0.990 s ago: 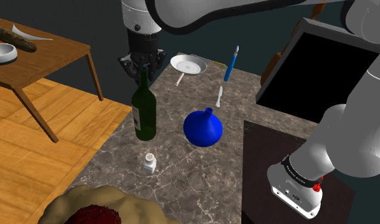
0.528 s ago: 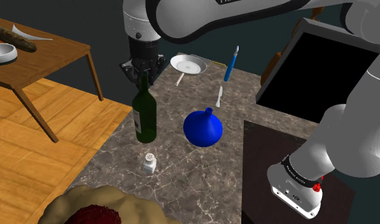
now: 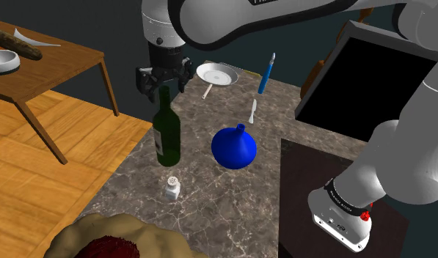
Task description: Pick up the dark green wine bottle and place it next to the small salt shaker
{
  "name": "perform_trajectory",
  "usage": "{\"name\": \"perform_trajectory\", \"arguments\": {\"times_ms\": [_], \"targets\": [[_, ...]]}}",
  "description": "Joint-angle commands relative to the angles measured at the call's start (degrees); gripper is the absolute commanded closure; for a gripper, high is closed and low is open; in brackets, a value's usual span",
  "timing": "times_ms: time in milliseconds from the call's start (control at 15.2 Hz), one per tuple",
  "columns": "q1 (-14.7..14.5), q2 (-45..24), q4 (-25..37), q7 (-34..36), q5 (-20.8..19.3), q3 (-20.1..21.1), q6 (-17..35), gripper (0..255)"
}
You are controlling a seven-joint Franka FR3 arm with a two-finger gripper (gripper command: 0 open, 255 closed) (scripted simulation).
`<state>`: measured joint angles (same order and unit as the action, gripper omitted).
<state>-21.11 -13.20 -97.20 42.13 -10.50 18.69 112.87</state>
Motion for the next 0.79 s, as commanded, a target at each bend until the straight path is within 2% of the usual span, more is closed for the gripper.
{"name": "perform_trajectory", "arguments": {"times_ms": [0,264,726], "targets": [[0.0,0.0,0.0,0.0,0.0,0.0,0.0,0],[-0.32,1.36,5.46,-0.56,0.75,0.39,-6.73,0],[-0.32,1.36,5.46,-0.56,0.75,0.39,-6.73,0]]}}
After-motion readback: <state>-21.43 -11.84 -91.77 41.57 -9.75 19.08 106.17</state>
